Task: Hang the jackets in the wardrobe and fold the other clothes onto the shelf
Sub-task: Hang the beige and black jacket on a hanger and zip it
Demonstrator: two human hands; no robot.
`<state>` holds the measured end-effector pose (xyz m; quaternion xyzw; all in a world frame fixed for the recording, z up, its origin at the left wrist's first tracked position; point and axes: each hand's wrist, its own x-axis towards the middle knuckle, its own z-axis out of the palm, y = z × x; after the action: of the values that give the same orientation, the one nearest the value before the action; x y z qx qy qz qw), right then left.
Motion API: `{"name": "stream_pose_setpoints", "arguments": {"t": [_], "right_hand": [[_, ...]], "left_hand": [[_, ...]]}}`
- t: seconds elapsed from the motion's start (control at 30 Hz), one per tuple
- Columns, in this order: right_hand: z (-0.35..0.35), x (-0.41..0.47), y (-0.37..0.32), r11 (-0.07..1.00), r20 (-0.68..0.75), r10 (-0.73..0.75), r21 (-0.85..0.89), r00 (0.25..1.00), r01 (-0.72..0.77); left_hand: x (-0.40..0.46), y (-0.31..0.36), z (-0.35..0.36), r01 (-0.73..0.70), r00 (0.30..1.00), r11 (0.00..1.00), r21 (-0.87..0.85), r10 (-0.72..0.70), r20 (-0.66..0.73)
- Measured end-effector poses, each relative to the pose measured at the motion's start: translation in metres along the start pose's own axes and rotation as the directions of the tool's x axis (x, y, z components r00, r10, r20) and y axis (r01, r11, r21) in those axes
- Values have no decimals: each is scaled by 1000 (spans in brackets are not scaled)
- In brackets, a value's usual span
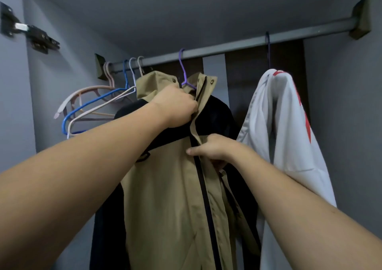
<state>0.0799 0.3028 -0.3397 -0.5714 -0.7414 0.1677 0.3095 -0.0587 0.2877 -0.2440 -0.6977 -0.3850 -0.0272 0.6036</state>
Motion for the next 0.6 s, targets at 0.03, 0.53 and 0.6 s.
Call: {"name": "stream_pose_setpoints", "arguments": {"t": [0.03, 0.53, 0.6], "right_hand": [[-3, 2, -6, 997, -82, -70, -30, 994, 68], [-2, 11, 1, 985, -145, -149, -106, 978, 135], [-3, 11, 2, 985, -151, -145, -120, 978, 127]], "left_hand": [[1, -2, -2, -26, 999, 999, -22, 27, 37], [52, -69, -31, 126, 986, 992, 23, -128, 111], [54, -69, -30, 190, 971, 977, -93, -173, 163]]}}
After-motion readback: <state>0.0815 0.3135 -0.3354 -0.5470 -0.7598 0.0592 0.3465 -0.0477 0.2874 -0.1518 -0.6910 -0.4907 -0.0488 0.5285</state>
